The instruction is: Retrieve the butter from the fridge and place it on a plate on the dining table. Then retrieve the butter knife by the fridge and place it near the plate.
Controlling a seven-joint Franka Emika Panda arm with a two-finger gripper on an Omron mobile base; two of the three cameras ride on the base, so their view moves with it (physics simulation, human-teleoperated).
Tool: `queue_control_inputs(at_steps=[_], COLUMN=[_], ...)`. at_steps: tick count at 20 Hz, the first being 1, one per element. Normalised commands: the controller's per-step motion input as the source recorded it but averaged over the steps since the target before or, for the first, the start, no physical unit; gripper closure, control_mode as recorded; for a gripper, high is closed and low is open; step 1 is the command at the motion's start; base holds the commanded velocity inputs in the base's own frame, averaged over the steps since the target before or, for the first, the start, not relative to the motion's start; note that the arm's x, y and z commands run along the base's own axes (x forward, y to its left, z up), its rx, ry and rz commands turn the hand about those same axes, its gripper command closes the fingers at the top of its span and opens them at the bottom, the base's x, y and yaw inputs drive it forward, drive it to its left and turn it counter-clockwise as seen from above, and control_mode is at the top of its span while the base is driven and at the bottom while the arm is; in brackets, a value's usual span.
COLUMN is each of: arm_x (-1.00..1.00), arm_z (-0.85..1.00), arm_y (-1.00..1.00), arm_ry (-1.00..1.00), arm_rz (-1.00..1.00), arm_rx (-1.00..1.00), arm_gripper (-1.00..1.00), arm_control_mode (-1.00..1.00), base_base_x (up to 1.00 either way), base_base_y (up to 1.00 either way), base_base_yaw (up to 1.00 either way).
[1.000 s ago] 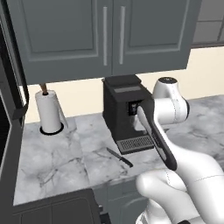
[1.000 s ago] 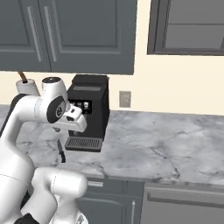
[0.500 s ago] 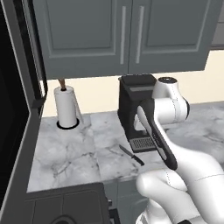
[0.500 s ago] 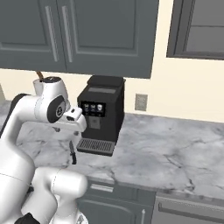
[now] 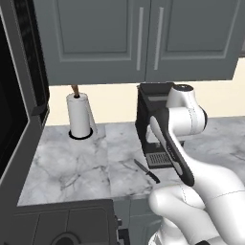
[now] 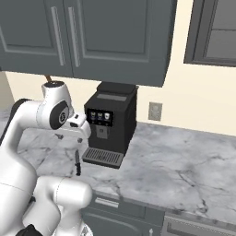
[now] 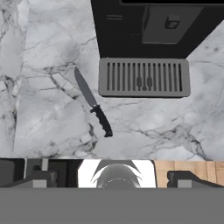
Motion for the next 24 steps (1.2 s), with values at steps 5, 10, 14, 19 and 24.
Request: queue_control_inputs(at_steps=[5,10,14,19,24], arm_x=[0.0,0.0,0.0,0.0,0.0], arm_z=[0.0,0.0,0.0,0.0,0.0], arm_y=[0.0,0.0,0.0,0.0,0.0], arm_ry=[0.0,0.0,0.0,0.0,0.0], arm_rz=[0.0,0.0,0.0,0.0,0.0], arm_rx=[0.0,0.0,0.0,0.0,0.0], arm_gripper=[-1.0,-1.0,-1.0,-1.0,-1.0], arm_control_mode=[1.0,1.0,1.0,1.0,-1.0], base_base_x=[0.0,0.0,0.0,0.0,0.0], base_base_y=[0.0,0.0,0.0,0.0,0.0], base_base_yaw=[0.01,0.0,0.0,0.0,0.0])
